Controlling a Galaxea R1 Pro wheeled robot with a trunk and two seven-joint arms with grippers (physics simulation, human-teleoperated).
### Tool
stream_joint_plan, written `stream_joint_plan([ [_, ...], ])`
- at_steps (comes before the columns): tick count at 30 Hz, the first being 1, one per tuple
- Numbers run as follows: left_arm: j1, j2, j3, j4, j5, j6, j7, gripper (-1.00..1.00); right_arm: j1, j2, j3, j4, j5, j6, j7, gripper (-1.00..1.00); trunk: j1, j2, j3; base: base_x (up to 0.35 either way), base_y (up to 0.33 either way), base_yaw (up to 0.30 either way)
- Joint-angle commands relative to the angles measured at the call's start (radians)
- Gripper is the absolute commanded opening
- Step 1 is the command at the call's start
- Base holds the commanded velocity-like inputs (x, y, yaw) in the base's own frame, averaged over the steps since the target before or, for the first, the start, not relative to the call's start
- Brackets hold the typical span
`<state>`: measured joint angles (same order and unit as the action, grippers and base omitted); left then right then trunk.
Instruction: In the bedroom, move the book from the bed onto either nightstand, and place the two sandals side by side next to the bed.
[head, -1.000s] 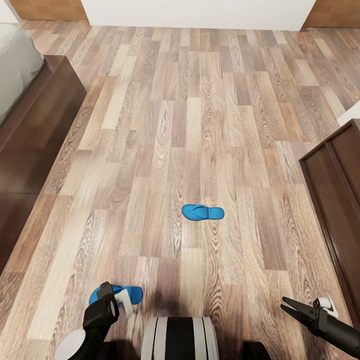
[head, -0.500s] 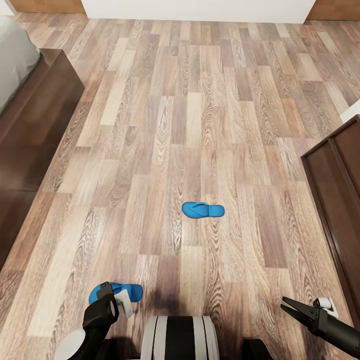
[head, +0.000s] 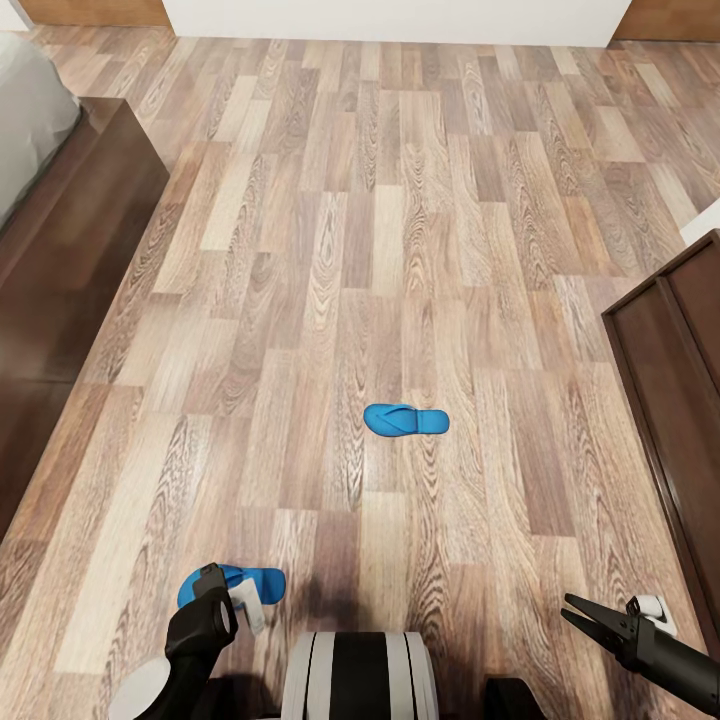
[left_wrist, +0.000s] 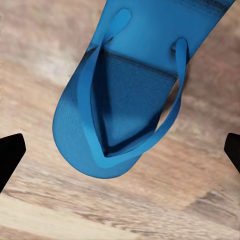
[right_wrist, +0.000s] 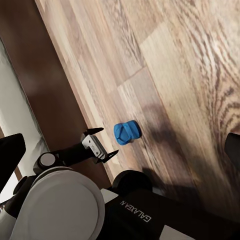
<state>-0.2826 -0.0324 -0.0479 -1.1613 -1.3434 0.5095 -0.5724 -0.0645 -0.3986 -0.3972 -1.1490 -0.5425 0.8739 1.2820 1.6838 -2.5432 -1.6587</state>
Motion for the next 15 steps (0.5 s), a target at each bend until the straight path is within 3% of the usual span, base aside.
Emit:
stream_joint_plan([
  [1,-0.001,0.000,-0.001,-0.001,-0.008,0.003,-0.007,1.00,0.000,0.000,0.000,0.000,-0.004,0.007,0.000,1.00,0.000,0.000,-0.001,0.000,0.000,0.000],
  [9,0.000,0.000,-0.001,-0.001,-0.008,0.003,-0.007,1.00,0.000,0.000,0.000,0.000,-0.003,0.007,0.000,1.00,0.000,0.000,-0.001,0.000,0.000,0.000],
  [15,0.000,0.000,0.000,-0.001,-0.008,0.003,-0.007,1.00,0.000,0.000,0.000,0.000,-0.004,0.007,0.001,1.00,0.002,-0.001,-0.016,0.000,0.000,0.000],
])
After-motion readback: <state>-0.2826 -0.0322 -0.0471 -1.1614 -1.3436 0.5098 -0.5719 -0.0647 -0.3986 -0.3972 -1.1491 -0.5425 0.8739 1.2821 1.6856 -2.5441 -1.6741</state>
